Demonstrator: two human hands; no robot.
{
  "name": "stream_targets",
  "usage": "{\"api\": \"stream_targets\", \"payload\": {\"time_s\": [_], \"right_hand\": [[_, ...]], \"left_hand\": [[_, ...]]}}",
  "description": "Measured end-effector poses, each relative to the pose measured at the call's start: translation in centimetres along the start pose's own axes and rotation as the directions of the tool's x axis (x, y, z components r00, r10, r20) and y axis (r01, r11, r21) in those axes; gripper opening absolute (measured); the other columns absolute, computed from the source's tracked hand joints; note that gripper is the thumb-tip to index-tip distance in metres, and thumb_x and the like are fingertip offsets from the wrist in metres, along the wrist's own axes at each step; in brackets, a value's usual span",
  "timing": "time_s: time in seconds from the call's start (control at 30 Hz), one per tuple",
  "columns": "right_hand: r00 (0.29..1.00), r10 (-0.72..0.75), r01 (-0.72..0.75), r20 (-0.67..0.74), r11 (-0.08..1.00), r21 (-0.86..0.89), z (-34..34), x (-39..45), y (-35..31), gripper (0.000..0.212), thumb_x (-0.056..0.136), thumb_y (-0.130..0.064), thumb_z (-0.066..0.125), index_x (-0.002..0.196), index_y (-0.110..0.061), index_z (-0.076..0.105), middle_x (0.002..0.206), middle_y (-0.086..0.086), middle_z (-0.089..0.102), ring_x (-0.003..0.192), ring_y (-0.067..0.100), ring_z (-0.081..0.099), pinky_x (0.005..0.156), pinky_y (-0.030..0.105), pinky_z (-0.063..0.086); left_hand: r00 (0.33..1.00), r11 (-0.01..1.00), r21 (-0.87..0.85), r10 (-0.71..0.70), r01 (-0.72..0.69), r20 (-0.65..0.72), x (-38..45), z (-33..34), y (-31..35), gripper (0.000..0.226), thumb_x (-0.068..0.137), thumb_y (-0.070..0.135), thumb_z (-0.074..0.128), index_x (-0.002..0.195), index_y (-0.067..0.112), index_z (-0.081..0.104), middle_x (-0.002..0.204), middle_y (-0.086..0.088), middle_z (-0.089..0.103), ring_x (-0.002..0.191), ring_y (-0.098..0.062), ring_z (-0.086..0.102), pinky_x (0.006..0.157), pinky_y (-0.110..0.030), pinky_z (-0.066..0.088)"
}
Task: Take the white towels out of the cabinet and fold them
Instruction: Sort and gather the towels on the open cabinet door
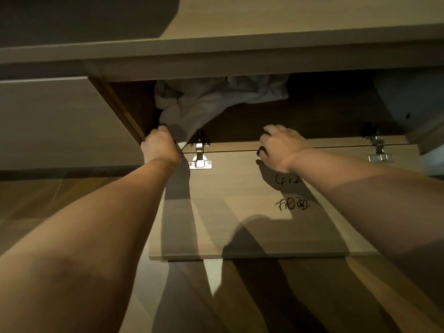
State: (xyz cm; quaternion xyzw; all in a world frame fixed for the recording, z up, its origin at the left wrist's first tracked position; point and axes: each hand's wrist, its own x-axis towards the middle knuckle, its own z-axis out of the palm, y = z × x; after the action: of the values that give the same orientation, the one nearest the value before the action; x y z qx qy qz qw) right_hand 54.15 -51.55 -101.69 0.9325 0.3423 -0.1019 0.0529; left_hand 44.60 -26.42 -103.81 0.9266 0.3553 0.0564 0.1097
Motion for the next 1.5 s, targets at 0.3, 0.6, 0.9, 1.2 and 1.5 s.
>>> {"api": "stream_targets", "payload": {"time_s": [0.3, 0.6, 0.9, 1.2, 1.5], "right_hand": [[0.991, 0.113, -0.088, -0.076, 0.958, 0.272, -0.4, -0.2, 0.1, 0.095, 0.081, -0.047, 0.074, 0.153, -0.018, 0.018, 0.153, 0.01, 0.03, 0.137, 0.032, 0.038, 0.104, 0.047, 0.041], [0.985, 0.13, -0.057, -0.114, 0.868, 0.493, -0.4, -1.6, 1.3, 0.118, 0.068, -0.043, 0.086, 0.154, -0.027, 0.007, 0.157, 0.001, 0.013, 0.136, 0.03, 0.039, 0.103, 0.045, 0.045], [0.991, -0.036, 0.095, -0.132, 0.873, 0.479, -0.4, -2.8, 3.4, 0.112, 0.061, -0.044, 0.088, 0.15, -0.02, 0.025, 0.153, 0.009, 0.022, 0.142, 0.032, 0.025, 0.112, 0.051, 0.033], [0.961, 0.069, -0.199, 0.269, 0.846, 0.495, 1.1, -3.6, 5.9, 0.025, 0.065, -0.038, 0.079, 0.076, -0.022, 0.063, 0.08, -0.001, 0.064, 0.074, 0.016, 0.059, 0.059, 0.028, 0.045], [0.871, 0.301, -0.44, 0.388, 0.829, 0.344, 0.9, -5.2, 11.1, 0.058, 0.059, -0.065, 0.072, 0.089, -0.017, 0.062, 0.091, 0.004, 0.064, 0.078, 0.019, 0.06, 0.058, 0.029, 0.042]], "left_hand": [[0.929, 0.571, -0.806, 0.189, 0.158, 0.317, -1.7, -1.7, 6.6, 0.019, 0.095, 0.011, 0.061, 0.098, 0.023, 0.075, 0.083, 0.01, 0.071, 0.08, -0.006, 0.064, 0.066, -0.014, 0.051], [0.818, 0.514, -0.851, 0.44, 0.109, 0.371, -2.2, -4.1, 9.1, 0.017, 0.095, 0.025, 0.054, 0.085, 0.023, 0.069, 0.079, 0.001, 0.06, 0.069, -0.014, 0.054, 0.057, -0.021, 0.043], [0.451, 0.265, -0.769, 0.682, 0.581, 0.576, -5.2, -5.4, 10.7, 0.021, 0.09, 0.007, 0.05, 0.101, 0.0, 0.067, 0.091, -0.015, 0.072, 0.082, -0.023, 0.073, 0.075, -0.034, 0.061], [0.945, 0.849, -0.481, 0.307, -0.218, 0.114, -1.7, -1.4, 10.0, 0.033, 0.085, 0.028, 0.069, 0.105, 0.005, 0.059, 0.095, -0.009, 0.065, 0.096, -0.028, 0.061, 0.079, -0.036, 0.048], [0.986, 0.983, 0.124, 0.121, -0.136, 0.118, -1.9, 3.2, 8.7, 0.067, 0.086, 0.052, 0.066, 0.131, 0.008, 0.045, 0.129, -0.015, 0.053, 0.125, -0.036, 0.041, 0.099, -0.048, 0.034]]}}
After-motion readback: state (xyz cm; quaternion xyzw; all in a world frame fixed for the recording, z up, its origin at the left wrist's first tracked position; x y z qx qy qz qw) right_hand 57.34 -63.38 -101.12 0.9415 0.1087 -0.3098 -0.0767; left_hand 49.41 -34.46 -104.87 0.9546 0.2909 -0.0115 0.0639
